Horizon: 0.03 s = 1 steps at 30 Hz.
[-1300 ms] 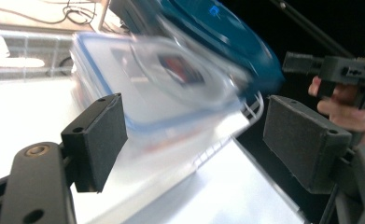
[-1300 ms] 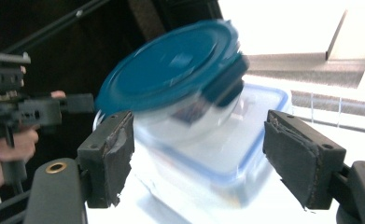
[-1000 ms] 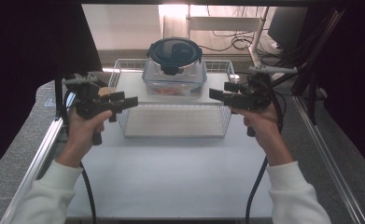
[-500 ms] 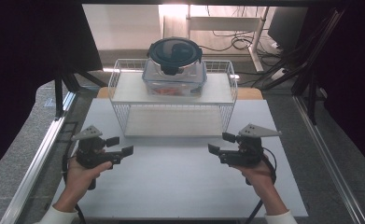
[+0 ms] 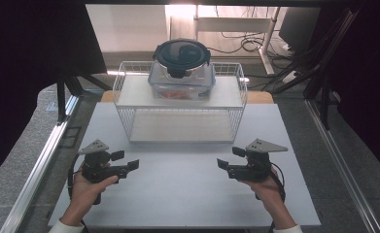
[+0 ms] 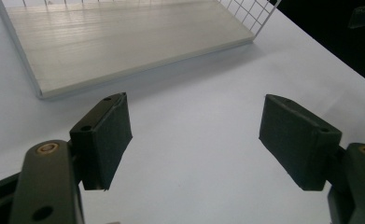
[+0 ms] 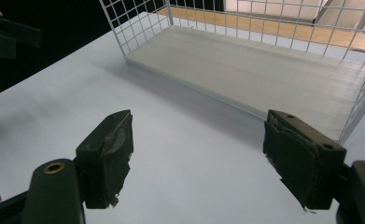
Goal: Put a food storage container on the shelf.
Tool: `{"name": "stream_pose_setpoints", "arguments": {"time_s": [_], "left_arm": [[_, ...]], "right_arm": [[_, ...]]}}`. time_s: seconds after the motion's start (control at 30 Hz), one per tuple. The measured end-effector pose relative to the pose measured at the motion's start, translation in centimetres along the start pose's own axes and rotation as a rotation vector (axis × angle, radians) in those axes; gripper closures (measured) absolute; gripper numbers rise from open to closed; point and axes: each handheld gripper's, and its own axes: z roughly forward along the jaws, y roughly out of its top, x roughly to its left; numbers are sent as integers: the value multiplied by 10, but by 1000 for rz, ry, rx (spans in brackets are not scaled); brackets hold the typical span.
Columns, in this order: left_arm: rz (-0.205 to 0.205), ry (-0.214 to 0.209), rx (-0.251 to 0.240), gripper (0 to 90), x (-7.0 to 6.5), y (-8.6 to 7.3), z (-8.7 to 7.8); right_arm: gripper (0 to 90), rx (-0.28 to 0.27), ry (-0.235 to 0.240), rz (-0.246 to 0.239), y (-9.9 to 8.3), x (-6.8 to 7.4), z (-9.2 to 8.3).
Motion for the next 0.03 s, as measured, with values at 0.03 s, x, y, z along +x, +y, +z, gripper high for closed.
{"name": "stream_pose_setpoints", "arguments": {"time_s": [0.03], "left_arm": [[-1,-1,0,238,0,0,0]], "right_arm": [[235,-1,0,-1,0,0,0]]}}
